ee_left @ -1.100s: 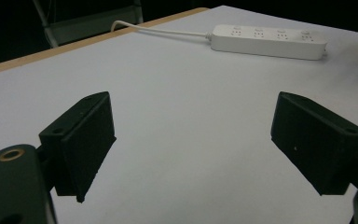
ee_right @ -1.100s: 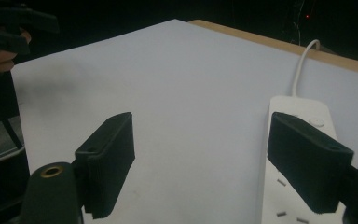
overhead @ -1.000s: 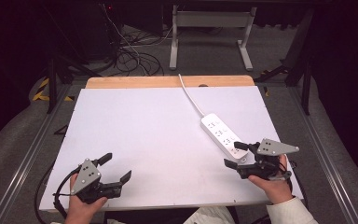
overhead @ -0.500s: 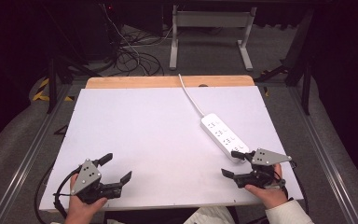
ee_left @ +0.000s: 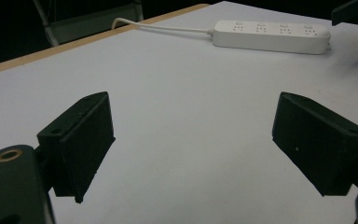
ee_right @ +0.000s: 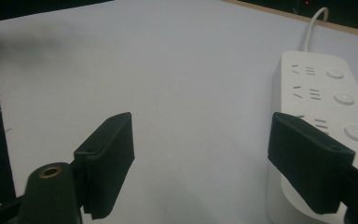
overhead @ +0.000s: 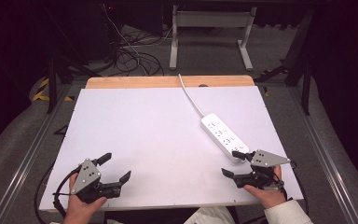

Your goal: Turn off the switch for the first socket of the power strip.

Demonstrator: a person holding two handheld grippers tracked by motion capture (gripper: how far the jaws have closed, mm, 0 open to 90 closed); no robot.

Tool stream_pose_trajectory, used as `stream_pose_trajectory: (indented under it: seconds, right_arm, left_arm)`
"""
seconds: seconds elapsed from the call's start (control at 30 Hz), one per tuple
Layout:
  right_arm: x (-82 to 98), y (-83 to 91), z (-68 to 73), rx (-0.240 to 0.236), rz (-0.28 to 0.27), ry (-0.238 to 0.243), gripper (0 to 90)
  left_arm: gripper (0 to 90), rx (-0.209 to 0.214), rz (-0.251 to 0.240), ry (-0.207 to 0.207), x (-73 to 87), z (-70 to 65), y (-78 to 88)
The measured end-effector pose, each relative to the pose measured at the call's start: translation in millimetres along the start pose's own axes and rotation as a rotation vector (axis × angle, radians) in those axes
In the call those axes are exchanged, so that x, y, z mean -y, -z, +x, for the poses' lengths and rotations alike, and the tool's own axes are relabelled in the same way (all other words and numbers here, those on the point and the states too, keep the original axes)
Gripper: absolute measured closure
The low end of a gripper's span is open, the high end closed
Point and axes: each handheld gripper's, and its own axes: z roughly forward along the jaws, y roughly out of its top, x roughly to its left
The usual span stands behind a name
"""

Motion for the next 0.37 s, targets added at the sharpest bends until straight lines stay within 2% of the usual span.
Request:
stream_pose_trajectory:
  seconds: [0.03,0.23,0.37]
  right_arm:
    - [-0.3,0.5,0.2,0.004,-0.002,0.003,22.7]
    - [-2.1,2.5,1.1,0.043,0.002,0.006,23.0]
    - [-2.8,2.9,1.8,0.043,-0.005,0.011,23.0]
  left_arm:
    - [12.8,0.001,0.002,-0.005,0.0,0.4,-0.2]
    - [12.3,0.016,0.003,0.028,1.0,1.9,-1.8]
    - [12.2,0.012,0.007,0.010,0.9,3.1,-1.6]
